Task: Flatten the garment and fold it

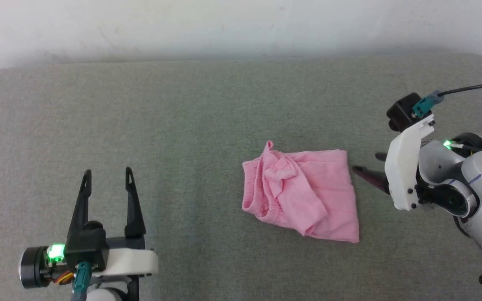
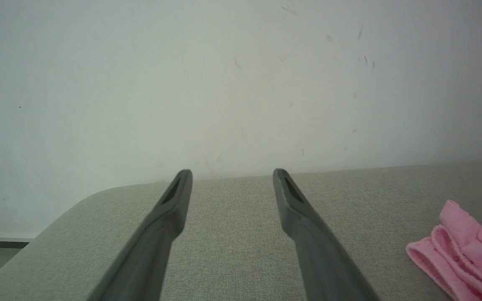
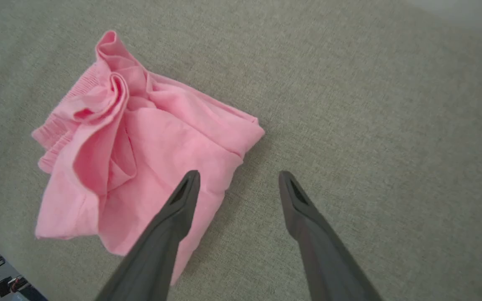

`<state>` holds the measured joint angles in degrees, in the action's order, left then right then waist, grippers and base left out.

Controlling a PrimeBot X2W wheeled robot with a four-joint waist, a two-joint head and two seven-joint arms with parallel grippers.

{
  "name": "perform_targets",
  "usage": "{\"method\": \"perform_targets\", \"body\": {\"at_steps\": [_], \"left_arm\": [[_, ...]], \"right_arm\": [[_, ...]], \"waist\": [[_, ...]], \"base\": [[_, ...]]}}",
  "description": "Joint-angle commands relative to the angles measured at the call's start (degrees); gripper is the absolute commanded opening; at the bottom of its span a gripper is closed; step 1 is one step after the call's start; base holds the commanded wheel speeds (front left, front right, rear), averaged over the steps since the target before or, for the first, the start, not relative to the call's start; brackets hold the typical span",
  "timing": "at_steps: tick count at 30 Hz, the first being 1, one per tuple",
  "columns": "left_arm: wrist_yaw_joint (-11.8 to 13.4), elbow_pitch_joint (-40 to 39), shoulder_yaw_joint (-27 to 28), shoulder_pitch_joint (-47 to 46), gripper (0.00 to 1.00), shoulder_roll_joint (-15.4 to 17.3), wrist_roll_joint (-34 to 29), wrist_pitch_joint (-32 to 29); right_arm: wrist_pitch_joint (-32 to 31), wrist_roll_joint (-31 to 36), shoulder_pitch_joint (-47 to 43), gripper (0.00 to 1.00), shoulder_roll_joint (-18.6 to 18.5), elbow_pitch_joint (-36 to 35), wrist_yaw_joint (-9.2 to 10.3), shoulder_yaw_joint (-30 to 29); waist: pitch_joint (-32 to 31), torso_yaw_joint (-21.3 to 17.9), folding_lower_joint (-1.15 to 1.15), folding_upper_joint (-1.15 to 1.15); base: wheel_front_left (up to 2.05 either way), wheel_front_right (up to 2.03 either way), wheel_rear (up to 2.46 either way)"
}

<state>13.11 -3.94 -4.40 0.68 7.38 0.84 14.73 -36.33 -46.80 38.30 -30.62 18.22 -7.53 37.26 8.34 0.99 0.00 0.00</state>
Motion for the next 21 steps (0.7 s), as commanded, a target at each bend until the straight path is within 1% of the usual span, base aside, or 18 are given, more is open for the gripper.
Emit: {"method": "perform_targets", "body": {"at_steps": [1,4,7,10,14,17,18,19,21], "left_arm": [[-0.42,-0.23,-0.42,-1.69,1.0,-0.42,-0.18,0.27],[-0.54,-0.14,-0.77,-3.28,1.0,-0.81,-0.18,0.27],[-0.47,-0.19,-0.99,-4.77,1.0,-1.23,-0.14,0.27],[-0.47,-0.12,-1.14,-5.52,1.0,-1.47,-0.1,0.27],[-0.39,0.27,-1.2,-6.42,1.0,-1.82,-0.07,0.27],[-0.35,0.45,-1.09,-6.64,1.0,-1.96,-0.06,0.27],[-0.32,0.51,-0.96,-6.58,1.0,-1.97,-0.06,0.27],[-0.27,0.59,-0.78,-6.43,1.0,-1.94,-0.07,0.27],[-0.15,0.73,-0.38,-5.9,1.0,-1.82,-0.08,0.27]], "right_arm": [[-3.77,-2.41,1.4,1.0,-0.18,2.33,0.04,1.55],[-6.19,-6.86,2.16,1.0,1.44,6.17,0.04,0.9],[-6.89,-10.11,2.31,1.0,3.49,9.27,0.04,0.3],[-6.48,-11.29,2.04,1.0,4.6,10.8,0.04,0.39],[-5.81,-11.11,0.42,1.0,5.76,13.41,0.04,3.23],[-4.84,-11.81,-0.8,1.0,6.3,13.8,0.04,5.29],[-4.22,-11.68,-0.84,0.36,6.14,13.49,0.04,6.09],[-3.55,-11.55,-0.79,0.0,5.87,13.13,0.04,6.87],[-2.18,-11.98,-0.5,0.0,5.24,12.22,0.04,7.93]], "waist": [[2.94,2.41,0.0,0.0],[4.97,3.93,0.0,0.0],[6.9,5.37,0.0,0.0],[7.85,6.24,0.0,0.0],[8.81,7.19,0.0,0.0],[8.89,7.4,0.0,0.0],[8.72,7.28,0.0,0.0],[8.43,7.09,0.0,0.0],[7.57,6.47,0.0,0.0]], "base": [[0.0,0.0,0.0],[0.0,0.0,0.0],[0.0,0.0,0.0],[0.0,0.0,0.0],[0.0,0.0,0.0],[0.0,0.0,0.0],[0.0,0.0,0.0],[0.0,0.0,0.0],[0.0,0.0,0.0]]}}
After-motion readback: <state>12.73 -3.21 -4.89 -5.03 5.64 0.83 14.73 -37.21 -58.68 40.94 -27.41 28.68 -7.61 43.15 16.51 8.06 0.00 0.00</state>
